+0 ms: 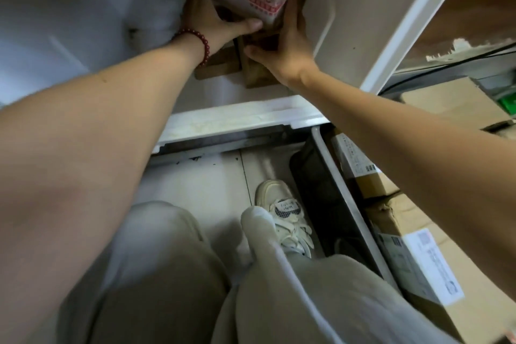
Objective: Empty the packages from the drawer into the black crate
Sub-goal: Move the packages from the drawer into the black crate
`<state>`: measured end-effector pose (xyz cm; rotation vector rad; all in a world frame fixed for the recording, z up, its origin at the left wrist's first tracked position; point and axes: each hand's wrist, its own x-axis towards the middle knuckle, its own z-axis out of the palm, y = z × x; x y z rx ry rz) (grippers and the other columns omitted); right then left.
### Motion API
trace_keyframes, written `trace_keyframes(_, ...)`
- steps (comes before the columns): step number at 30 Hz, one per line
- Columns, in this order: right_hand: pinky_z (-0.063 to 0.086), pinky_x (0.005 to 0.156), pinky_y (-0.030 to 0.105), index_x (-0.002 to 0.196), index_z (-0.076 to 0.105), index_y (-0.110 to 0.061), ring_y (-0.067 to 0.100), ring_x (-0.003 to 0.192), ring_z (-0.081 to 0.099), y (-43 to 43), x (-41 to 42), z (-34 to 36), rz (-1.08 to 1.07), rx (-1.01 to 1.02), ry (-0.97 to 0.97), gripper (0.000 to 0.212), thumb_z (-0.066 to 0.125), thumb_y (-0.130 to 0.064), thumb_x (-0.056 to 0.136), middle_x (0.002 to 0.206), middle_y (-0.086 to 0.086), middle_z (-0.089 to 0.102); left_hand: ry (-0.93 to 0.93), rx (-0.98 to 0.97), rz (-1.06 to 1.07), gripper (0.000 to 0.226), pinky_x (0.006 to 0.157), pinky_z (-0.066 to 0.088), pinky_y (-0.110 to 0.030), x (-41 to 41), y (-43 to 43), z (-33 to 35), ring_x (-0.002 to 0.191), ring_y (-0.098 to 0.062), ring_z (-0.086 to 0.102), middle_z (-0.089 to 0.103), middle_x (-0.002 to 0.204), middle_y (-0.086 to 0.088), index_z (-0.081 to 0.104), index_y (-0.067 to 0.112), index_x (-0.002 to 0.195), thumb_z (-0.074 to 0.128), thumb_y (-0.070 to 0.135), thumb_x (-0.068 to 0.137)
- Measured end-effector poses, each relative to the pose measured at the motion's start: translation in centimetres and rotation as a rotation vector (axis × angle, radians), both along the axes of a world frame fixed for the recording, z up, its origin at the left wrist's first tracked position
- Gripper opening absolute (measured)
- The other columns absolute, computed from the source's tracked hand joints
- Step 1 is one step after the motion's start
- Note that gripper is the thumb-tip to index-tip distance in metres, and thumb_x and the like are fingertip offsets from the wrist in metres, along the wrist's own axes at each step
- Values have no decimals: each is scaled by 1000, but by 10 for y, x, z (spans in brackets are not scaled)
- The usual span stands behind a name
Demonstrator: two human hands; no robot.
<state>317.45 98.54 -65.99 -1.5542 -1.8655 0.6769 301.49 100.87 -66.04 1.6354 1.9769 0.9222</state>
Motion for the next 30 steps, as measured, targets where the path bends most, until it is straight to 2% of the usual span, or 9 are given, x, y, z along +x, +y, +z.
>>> trace_keyframes(5, 41, 110, 37, 153, 10, -13, 26, 131, 46, -54, 2, 12, 58, -116, 141, 109, 72, -51, 72, 148, 9, 40, -152, -40, -55, 126, 115, 28, -36, 6, -73, 30, 142, -24, 25, 19, 157, -8, 2, 13, 151, 81, 55, 63)
trace_keyframes(7, 40, 103, 17, 148, 24, -13, 18, 124, 50, -82, 9, 20, 56, -131, 185, 88, 74, -42, 81, 141, 6, 49, -199, -71, -36, 119, 114, 31, -39, 8, -98, 35, 139, -24, 30, 24, 155, -6, 7, 17, 149, 80, 56, 64)
trace_keyframes(9, 35, 82, -4, 144, 33, -13, 6, 111, 51, -115, 14, 25, 43, -144, 258, 73, 72, -35, 86, 130, -3, 55, -290, -82, 1, 114, 112, 32, -38, 12, -125, 38, 137, -24, 35, 29, 153, -6, 12, 18, 148, 78, 59, 65)
trace_keyframes(11, 34, 74, -8, 140, 38, -15, 0, 106, 49, -146, 17, 28, 35, -177, 333, 66, 71, -35, 87, 120, -10, 54, -381, -68, 57, 108, 109, 32, -30, 17, -156, 40, 134, -20, 37, 33, 150, -3, 16, 14, 147, 78, 54, 68)
trace_keyframes(15, 46, 87, 9, 127, 45, -27, -5, 100, 56, -185, 27, 31, -22, -254, 463, 48, 66, -44, 88, 114, -17, 55, -449, -87, 54, 78, 97, 42, -28, 27, -200, 42, 117, -13, 48, 45, 130, 2, 30, 19, 129, 76, 51, 74)
trace_keyframes(17, 51, 96, 32, 131, 44, -27, 3, 105, 57, -197, 37, 32, -55, -311, 505, 54, 62, -53, 87, 117, -15, 55, -467, -126, -1, 74, 96, 50, -39, 26, -207, 46, 113, -15, 53, 50, 129, 1, 33, 25, 123, 75, 57, 71)
trace_keyframes(19, 54, 94, 44, 137, 43, -24, 14, 112, 57, -204, 47, 35, -97, -363, 521, 60, 60, -54, 88, 122, -9, 55, -445, -156, -57, 70, 95, 51, -45, 25, -214, 53, 115, -17, 55, 53, 129, -1, 35, 27, 120, 76, 55, 70)
trace_keyframes(25, 54, 73, 29, 136, 46, -26, 15, 111, 58, -212, 63, 49, -194, -334, 638, 50, 62, -43, 91, 125, -2, 58, -274, -307, -203, 65, 99, 47, -49, 21, -229, 73, 118, -21, 55, 57, 130, -3, 38, 26, 130, 76, 35, 78)
trace_keyframes(30, 47, 74, 25, 132, 54, -30, 2, 102, 57, -222, 75, 69, -91, -340, 639, 42, 60, -43, 92, 110, -9, 63, -110, -251, -239, 48, 90, 49, -36, 8, -233, 116, 103, -17, 61, 65, 111, 0, 47, 23, 127, 70, 28, 85)
